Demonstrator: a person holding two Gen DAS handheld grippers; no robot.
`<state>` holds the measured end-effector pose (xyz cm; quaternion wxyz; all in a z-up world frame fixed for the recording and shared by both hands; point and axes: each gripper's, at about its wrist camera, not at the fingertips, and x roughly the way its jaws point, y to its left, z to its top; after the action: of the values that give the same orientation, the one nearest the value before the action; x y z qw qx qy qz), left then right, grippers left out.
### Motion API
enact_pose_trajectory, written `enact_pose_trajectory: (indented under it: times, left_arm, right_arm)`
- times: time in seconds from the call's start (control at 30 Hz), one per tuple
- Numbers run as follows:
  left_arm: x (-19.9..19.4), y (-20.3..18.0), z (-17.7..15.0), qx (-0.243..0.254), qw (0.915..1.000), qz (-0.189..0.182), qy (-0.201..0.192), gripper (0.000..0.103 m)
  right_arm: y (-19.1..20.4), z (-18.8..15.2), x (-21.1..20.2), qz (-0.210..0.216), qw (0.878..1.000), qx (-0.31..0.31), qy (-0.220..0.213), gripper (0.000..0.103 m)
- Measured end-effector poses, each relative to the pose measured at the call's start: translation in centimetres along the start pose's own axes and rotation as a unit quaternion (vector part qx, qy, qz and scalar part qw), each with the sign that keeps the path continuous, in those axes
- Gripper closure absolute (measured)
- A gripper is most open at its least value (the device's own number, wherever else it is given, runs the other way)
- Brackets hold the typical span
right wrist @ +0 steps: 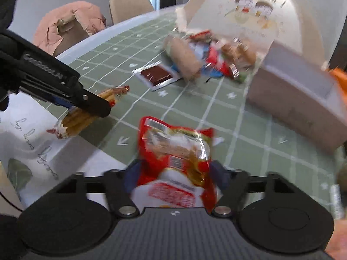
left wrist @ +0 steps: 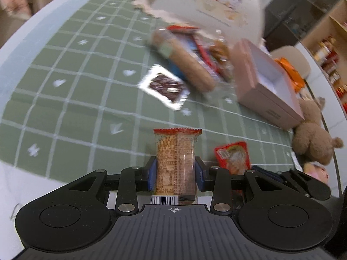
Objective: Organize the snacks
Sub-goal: 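Lift the wafer bar with the left tool while the right tool lifts the red bag, then carry the wafer bar and red bag toward the pink box with both tools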
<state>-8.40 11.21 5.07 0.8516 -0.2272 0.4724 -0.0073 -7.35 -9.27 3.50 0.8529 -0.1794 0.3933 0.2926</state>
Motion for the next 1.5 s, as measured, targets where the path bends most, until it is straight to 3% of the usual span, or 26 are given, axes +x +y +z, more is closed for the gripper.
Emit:
enact_pose_trajectory:
  times: [0.27, 0.37, 0.4, 0.43, 0.6, 0.67, 0.73, 0.8, 0.97, 1.3, 1.4, 1.5]
  left_arm:
    - [2.0, -6.2, 1.8, 0.081, 0.9952, -0.053, 0.009, 0.063]
    - [2.8, -8.4, 2.4, 0.109, 0.9914, -0.072, 0.012, 0.063]
    - [3.2, -9.1, 2.5, 0.116, 0.9902, -0.076, 0.014, 0.063]
    - [3.5, -9.7, 2.6, 0.121, 0.9893, -0.079, 0.016, 0.063]
    - [4.8, -11.4, 2.3, 0.140, 0.9851, -0.094, 0.034, 0.063]
    - [5.0, -11.4, 2.0, 0.142, 0.9843, -0.095, 0.042, 0.063]
    - [5.5, -10.9, 1.8, 0.136, 0.9854, -0.091, 0.047, 0.063]
    - [5.7, -10.4, 1.7, 0.125, 0.9871, -0.086, 0.051, 0.063]
    - [5.5, -9.0, 1.5, 0.110, 0.9894, -0.078, 0.055, 0.063]
    - [4.9, -5.7, 0.7, 0.068, 0.9943, -0.060, 0.057, 0.063]
    - [4.8, -5.2, 0.3, 0.064, 0.9944, -0.060, 0.059, 0.063]
    - [4.8, -5.0, 0.0, 0.060, 0.9946, -0.060, 0.060, 0.063]
  right_arm:
    - [-5.0, -1.0, -2.6, -0.052, 0.996, 0.070, -0.021, 0.063]
    - [-6.5, -1.0, -4.6, -0.064, 0.993, 0.093, -0.044, 0.078]
    - [-7.0, -0.9, -5.2, -0.068, 0.991, 0.100, -0.051, 0.091]
    - [-7.6, -0.8, -5.8, -0.069, 0.990, 0.108, -0.055, 0.097]
    - [-9.9, -1.9, -5.7, -0.109, 0.984, 0.139, -0.036, 0.096]
    - [-11.5, -3.0, -5.1, -0.099, 0.980, 0.172, -0.013, 0.090]
    - [-12.4, -3.8, -4.3, -0.075, 0.978, 0.197, -0.004, 0.056]
    - [-12.4, -4.0, -3.6, -0.070, 0.976, 0.208, -0.010, 0.039]
    - [-12.2, -3.3, -0.1, -0.065, 0.972, 0.224, 0.018, 0.035]
    - [-10.2, -4.2, 1.6, -0.103, 0.966, 0.239, -0.005, 0.001]
    - [-9.2, -4.1, 2.1, -0.141, 0.962, 0.235, -0.003, 0.000]
    - [-9.2, -4.1, 2.2, -0.146, 0.960, 0.240, -0.009, 0.000]
